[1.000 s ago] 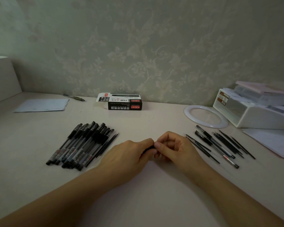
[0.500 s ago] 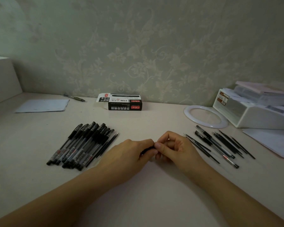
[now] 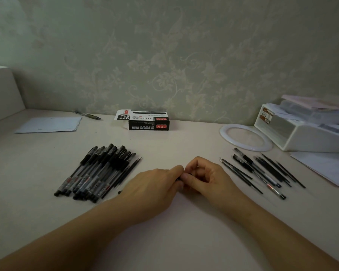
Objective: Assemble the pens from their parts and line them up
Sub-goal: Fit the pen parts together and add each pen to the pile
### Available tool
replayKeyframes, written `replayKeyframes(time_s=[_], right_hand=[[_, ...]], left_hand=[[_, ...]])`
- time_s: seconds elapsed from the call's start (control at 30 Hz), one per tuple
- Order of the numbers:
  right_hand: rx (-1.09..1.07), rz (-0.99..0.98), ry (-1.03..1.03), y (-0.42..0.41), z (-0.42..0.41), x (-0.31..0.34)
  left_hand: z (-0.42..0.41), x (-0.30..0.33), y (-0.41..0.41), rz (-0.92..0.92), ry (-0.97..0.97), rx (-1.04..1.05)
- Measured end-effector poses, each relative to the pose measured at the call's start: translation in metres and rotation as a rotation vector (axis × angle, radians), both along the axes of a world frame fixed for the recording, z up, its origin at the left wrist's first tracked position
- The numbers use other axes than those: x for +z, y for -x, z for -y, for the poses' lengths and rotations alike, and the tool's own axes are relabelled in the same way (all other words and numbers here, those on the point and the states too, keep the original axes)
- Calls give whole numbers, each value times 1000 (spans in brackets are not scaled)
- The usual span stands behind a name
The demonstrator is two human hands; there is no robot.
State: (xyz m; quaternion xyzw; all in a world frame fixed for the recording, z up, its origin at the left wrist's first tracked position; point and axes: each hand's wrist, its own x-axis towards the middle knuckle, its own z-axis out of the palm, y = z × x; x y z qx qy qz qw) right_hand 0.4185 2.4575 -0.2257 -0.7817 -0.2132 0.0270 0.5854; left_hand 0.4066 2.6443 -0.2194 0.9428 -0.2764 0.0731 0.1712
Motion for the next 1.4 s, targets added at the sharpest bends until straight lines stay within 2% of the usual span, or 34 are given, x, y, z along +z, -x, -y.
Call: replayKeyframes(time_s=[0.3,0.43,0.6,0.73,0.9,0.97,1.2,1.4], right_hand=[[-5,14,-3,-1,3,3],[-27,21,6,1,2,4],[-219,111,-38,2,0,3],[-407,260,182,0,4,1],[-373,348,452,-2,1,-3],[-363,360,494,-3,2,-4],[-358,379,244,1,-1,3],[-182,297,250,4,-1,2]], left_hand=[[-5,2,-2,87,66,-16],[-4,2,-2,100,40,-8],[0,0,2,107,131,48],[-2,2,2,75,198,60],[-3,0,-2,104,142,48],[-4,0,-4,114,157,49],[-4,1,-5,181,183,54],[0,3,-3,105,279,-9]])
